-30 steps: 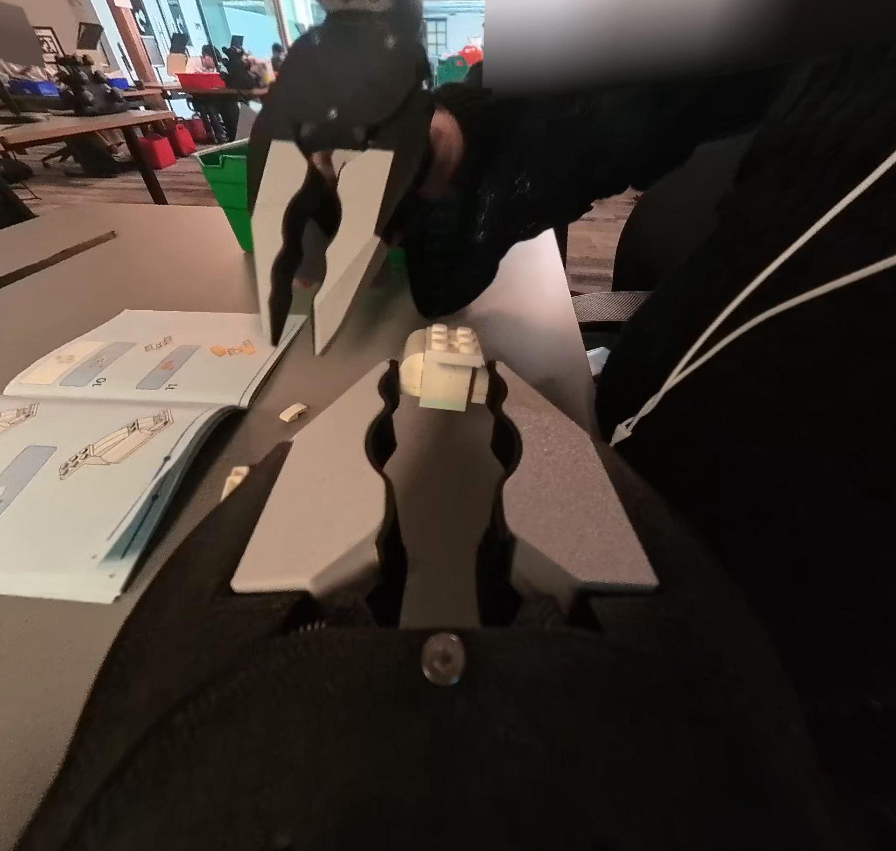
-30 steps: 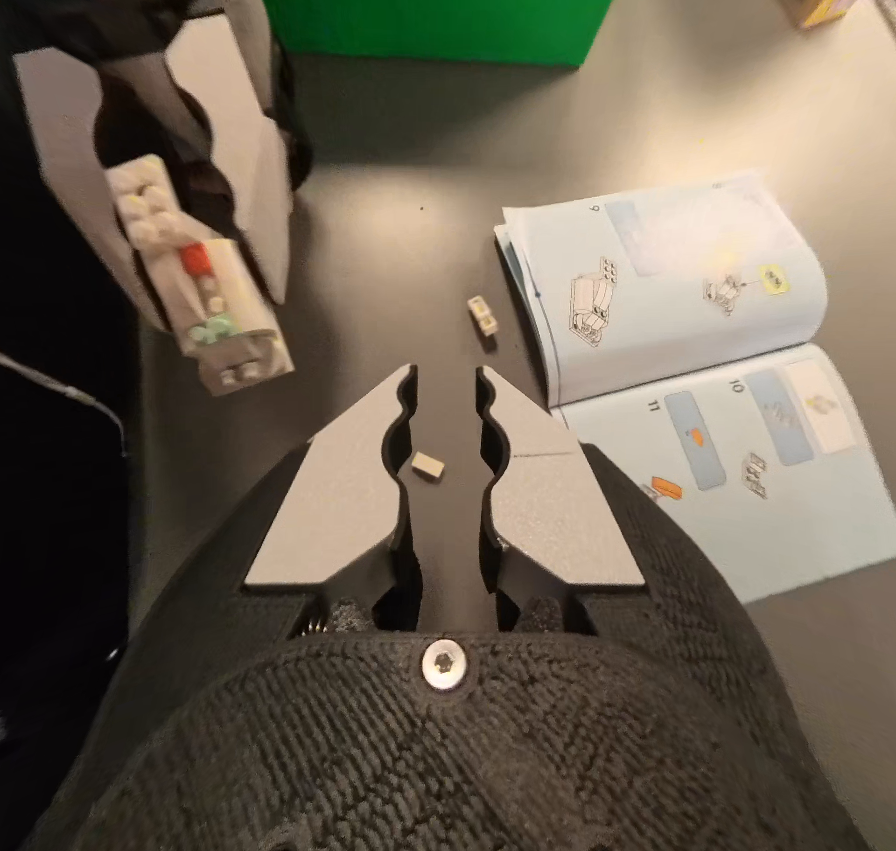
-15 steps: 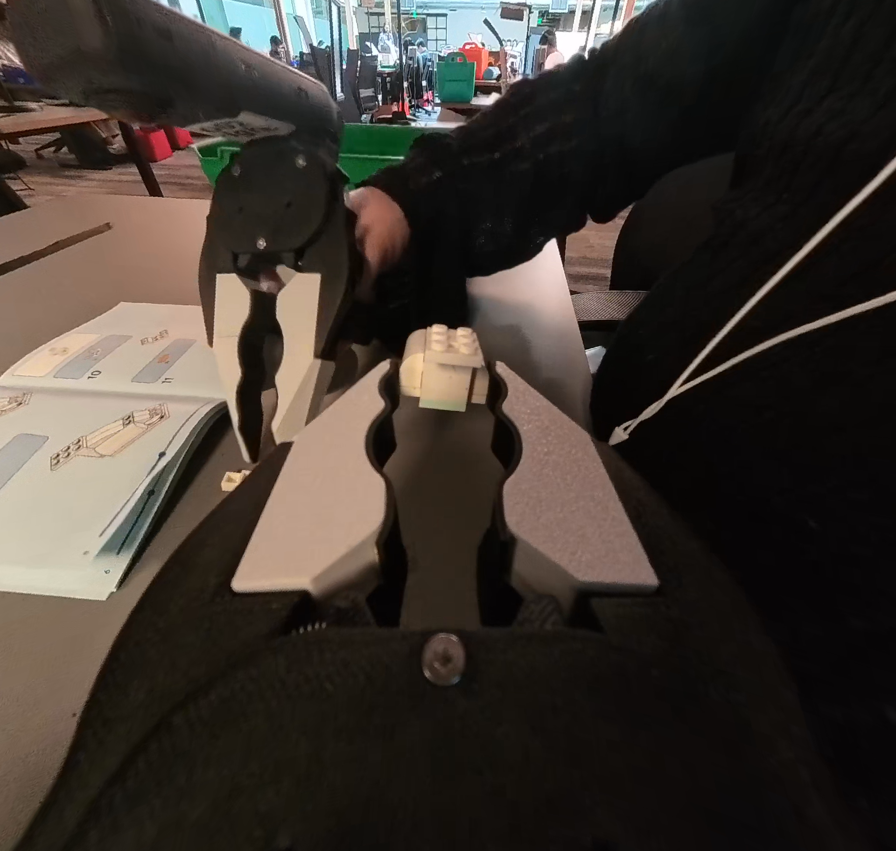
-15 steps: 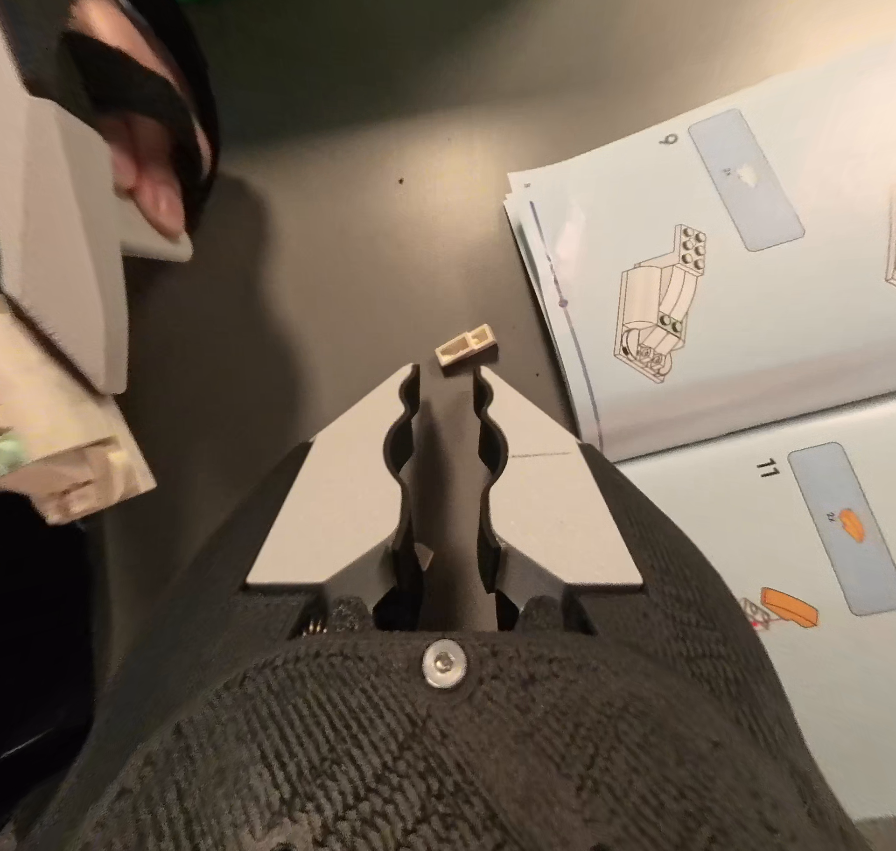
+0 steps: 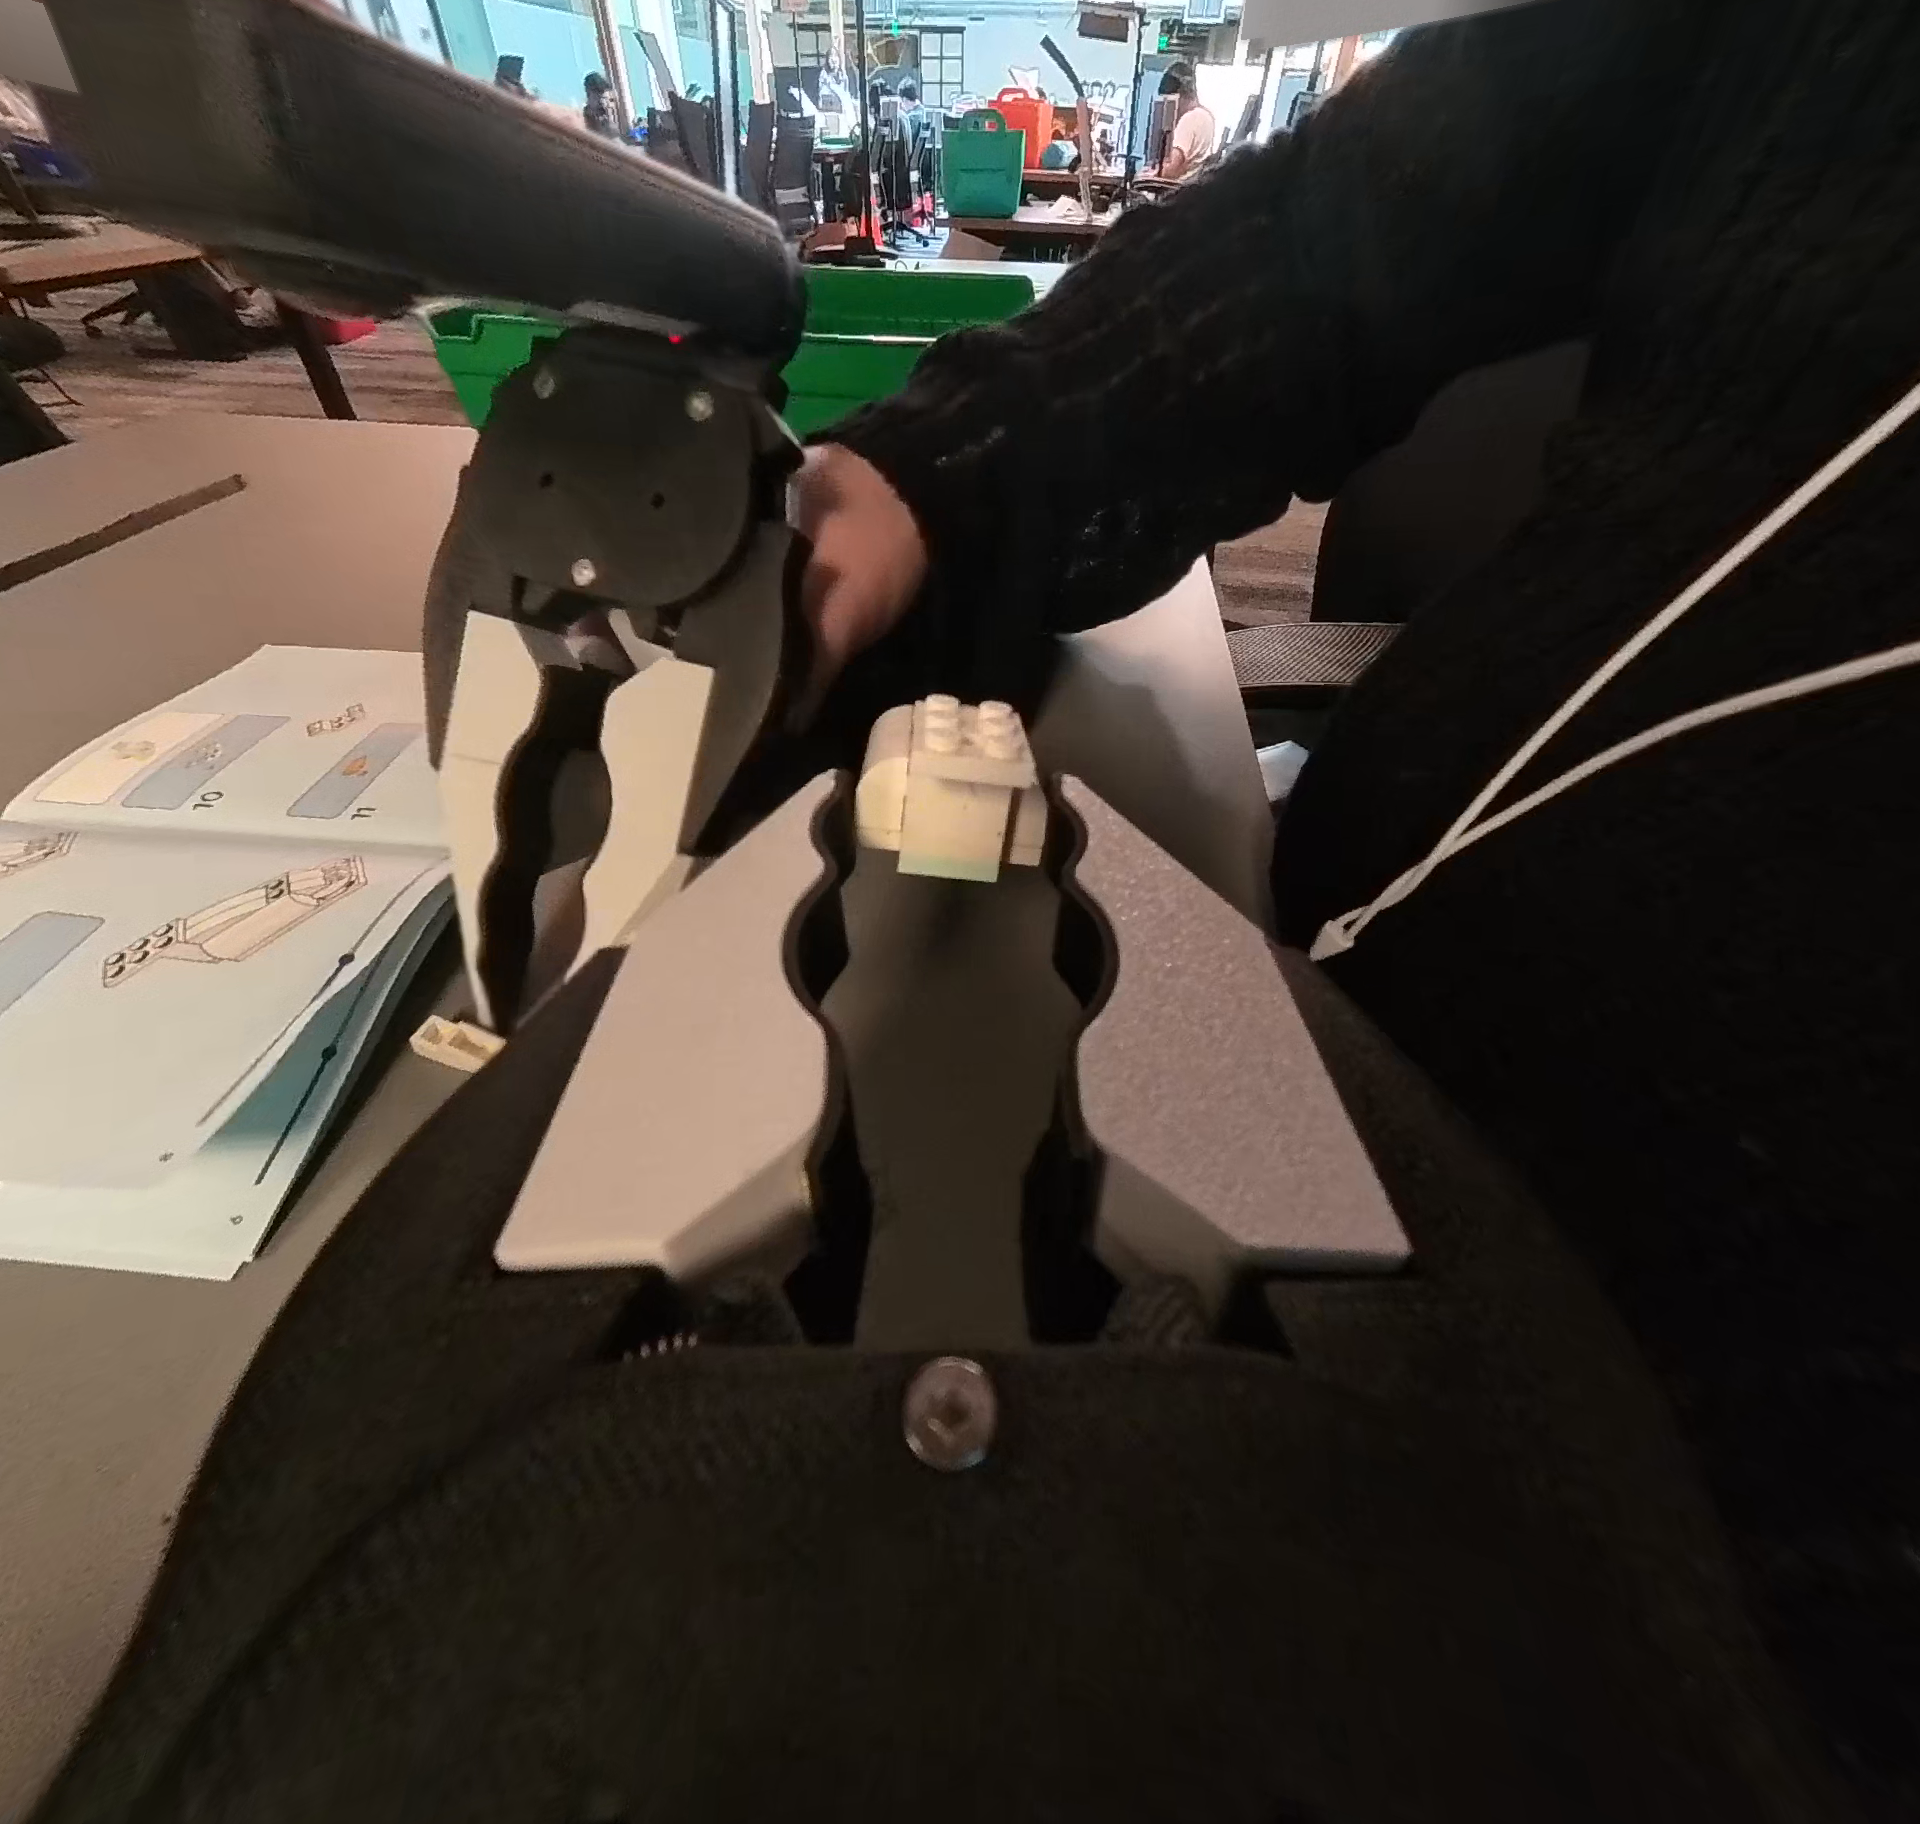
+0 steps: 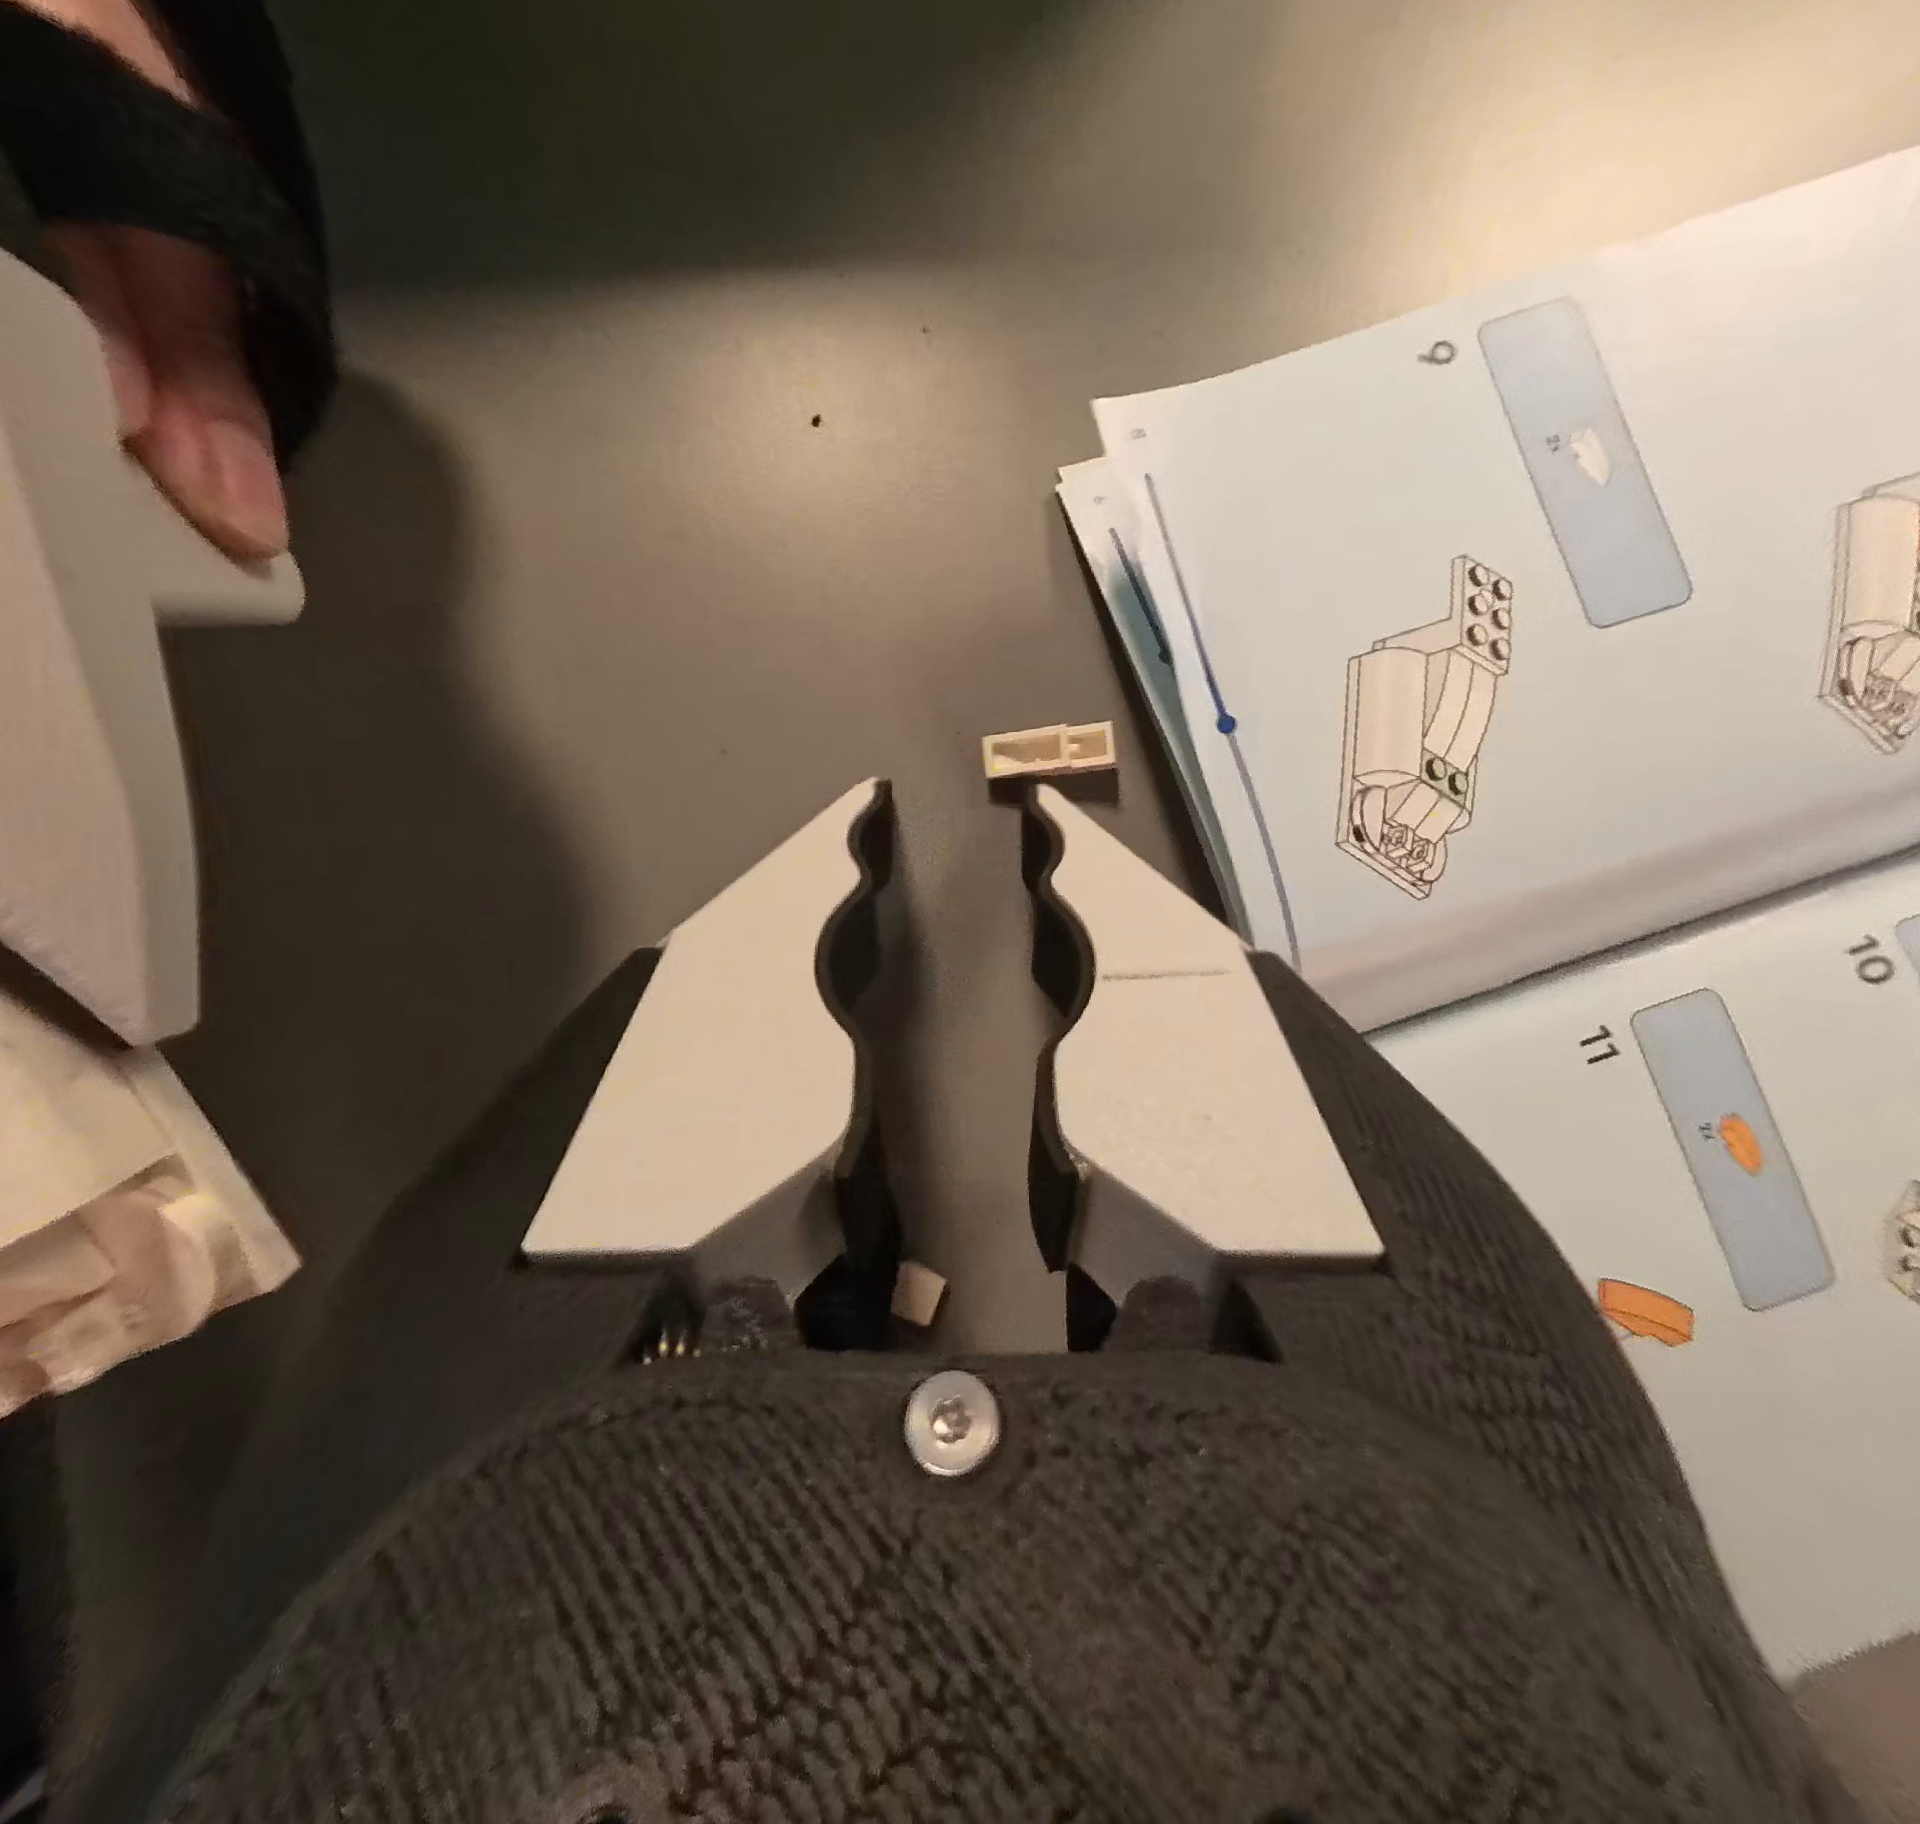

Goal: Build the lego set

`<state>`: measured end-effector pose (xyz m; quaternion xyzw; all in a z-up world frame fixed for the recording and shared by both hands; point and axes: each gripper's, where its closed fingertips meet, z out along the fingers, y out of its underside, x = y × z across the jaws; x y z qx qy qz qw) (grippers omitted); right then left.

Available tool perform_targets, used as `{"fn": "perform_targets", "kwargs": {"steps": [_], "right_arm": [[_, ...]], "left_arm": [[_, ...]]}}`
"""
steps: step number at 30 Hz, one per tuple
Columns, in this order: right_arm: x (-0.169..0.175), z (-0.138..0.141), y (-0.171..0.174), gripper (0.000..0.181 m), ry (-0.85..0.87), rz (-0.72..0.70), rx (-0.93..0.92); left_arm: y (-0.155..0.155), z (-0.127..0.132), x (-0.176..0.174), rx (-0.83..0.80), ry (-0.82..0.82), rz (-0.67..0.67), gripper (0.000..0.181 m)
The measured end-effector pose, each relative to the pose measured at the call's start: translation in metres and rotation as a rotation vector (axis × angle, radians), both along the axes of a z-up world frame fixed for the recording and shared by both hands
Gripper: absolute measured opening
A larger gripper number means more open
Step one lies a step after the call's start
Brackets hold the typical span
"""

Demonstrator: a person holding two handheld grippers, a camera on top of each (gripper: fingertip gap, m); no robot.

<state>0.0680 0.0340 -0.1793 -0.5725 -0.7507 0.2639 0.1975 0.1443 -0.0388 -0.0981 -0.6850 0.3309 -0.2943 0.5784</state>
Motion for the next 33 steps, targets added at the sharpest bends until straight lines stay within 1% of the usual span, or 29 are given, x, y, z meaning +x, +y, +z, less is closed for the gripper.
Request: {"fn": "perform_targets", "kwargs": {"steps": [3, 5, 9, 10, 12, 14, 16, 17, 20, 21, 23, 25, 30, 31, 33], "right_arm": [[-0.006, 0.001, 0.004, 0.032, 0.015, -0.038, -0.032], [-0.011, 0.001, 0.005, 0.031, 0.031, -0.052, -0.045], [-0.016, 0.000, 0.007, 0.014, 0.050, -0.056, 0.003], [-0.015, 0.000, 0.008, 0.007, 0.050, -0.047, 0.028], [-0.012, 0.001, 0.008, 0.006, 0.050, -0.003, 0.082], [-0.006, 0.006, 0.010, 0.006, 0.078, 0.084, 0.202], [0.003, 0.012, 0.016, 0.006, 0.111, 0.241, 0.441], [0.007, 0.015, 0.021, 0.006, 0.125, 0.336, 0.616], [0.021, 0.016, 0.031, 0.006, 0.086, 0.708, 1.170], [0.024, 0.014, 0.032, 0.006, 0.069, 0.832, 1.318], [0.031, 0.007, 0.028, 0.006, 0.049, 1.080, 1.500], [0.035, 0.007, 0.025, 0.006, 0.048, 1.243, 1.602], [0.051, 0.002, 0.013, 0.006, 0.020, 1.562, 1.636], [0.055, 0.000, 0.008, 0.006, 0.022, 1.608, 1.627], [0.060, -0.001, -0.001, 0.006, 0.040, 1.646, 1.589]], "left_arm": [[0.000, -0.001, 0.001, -0.003, 0.004, -0.002, 0.035], [0.000, -0.002, 0.001, -0.005, 0.007, -0.002, 0.035], [0.001, -0.002, 0.000, -0.010, 0.006, 0.001, 0.035], [0.001, -0.002, 0.000, -0.010, 0.005, 0.001, 0.035], [0.001, -0.002, 0.000, -0.010, 0.005, 0.004, 0.035], [0.001, -0.002, -0.001, -0.012, 0.003, 0.007, 0.035], [0.001, -0.002, -0.001, -0.013, 0.000, 0.006, 0.035], [0.001, -0.001, 0.000, -0.011, -0.002, 0.004, 0.035], [0.000, -0.001, 0.001, -0.009, -0.001, -0.003, 0.035], [0.000, -0.001, 0.001, -0.008, 0.000, -0.004, 0.035], [0.000, -0.001, 0.002, -0.007, 0.003, -0.003, 0.035], [0.000, -0.001, 0.001, -0.004, 0.001, 0.000, 0.035], [0.000, 0.000, 0.000, -0.006, -0.006, -0.001, 0.035], [0.000, 0.000, 0.001, -0.006, -0.004, -0.002, 0.035], [0.000, -0.001, 0.001, -0.006, 0.002, -0.004, 0.035]]}}
